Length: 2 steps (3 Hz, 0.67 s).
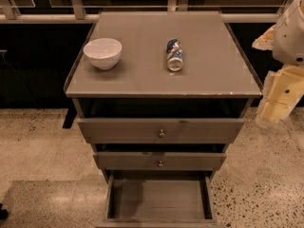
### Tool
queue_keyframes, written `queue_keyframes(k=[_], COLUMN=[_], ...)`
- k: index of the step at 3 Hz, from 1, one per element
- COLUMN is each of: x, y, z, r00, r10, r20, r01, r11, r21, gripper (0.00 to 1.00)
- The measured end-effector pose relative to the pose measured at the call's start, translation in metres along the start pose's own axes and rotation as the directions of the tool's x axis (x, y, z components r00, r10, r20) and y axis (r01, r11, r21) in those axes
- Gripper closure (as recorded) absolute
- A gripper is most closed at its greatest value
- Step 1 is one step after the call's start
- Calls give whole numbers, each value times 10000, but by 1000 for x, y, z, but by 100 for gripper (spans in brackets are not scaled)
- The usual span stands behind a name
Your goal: Place redbull can into bottom drawer
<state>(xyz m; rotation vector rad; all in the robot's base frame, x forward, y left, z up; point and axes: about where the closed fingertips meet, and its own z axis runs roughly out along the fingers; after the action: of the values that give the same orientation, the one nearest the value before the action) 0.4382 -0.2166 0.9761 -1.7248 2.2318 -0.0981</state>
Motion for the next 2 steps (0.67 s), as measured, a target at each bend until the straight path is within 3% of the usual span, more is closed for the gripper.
queue_keyframes(k=[1, 2], x=[-1, -15], y=[0, -24], z=[0, 31], r00=[10000, 9935], r10=[-9, 518], r20=[37, 1009], r01=[9, -494], r11=[10000, 9984], r21=[21, -258], gripper=[0, 0])
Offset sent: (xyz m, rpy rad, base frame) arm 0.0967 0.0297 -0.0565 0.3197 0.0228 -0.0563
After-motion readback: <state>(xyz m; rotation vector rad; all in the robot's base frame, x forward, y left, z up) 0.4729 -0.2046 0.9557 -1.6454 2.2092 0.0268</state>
